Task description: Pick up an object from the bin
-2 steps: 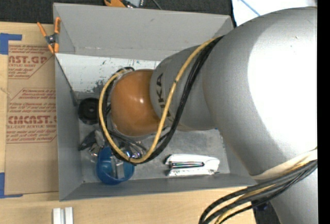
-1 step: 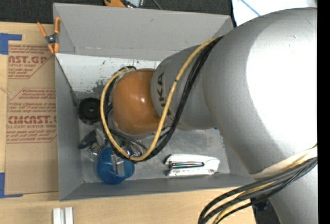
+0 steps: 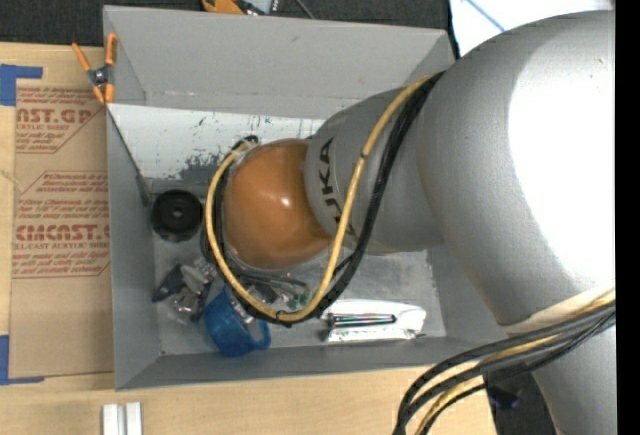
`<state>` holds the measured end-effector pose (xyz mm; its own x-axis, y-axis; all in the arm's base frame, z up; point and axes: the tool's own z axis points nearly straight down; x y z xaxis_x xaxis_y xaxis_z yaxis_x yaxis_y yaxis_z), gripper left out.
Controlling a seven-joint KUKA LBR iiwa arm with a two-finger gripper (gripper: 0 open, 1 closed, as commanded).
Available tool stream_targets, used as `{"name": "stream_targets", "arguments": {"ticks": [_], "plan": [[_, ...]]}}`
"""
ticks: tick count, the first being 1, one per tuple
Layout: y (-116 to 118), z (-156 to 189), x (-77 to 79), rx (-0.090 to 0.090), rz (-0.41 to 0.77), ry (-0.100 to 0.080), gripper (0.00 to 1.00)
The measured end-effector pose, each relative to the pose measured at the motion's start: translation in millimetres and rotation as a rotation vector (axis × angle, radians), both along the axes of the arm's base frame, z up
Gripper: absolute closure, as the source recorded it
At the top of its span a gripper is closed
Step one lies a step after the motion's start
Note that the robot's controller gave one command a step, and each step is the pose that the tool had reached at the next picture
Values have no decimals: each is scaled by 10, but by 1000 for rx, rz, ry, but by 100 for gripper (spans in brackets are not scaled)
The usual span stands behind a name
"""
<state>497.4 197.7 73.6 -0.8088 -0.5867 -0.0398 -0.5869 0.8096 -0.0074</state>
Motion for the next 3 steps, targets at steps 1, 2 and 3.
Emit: {"name": "stream_targets", "arguments": {"ticks": [1, 2, 3], "plan": [[-48, 24, 49, 15, -334, 5, 100], [-48, 25, 50, 15, -335, 5, 100], [-33, 181, 42, 12, -328, 9, 100]]}}
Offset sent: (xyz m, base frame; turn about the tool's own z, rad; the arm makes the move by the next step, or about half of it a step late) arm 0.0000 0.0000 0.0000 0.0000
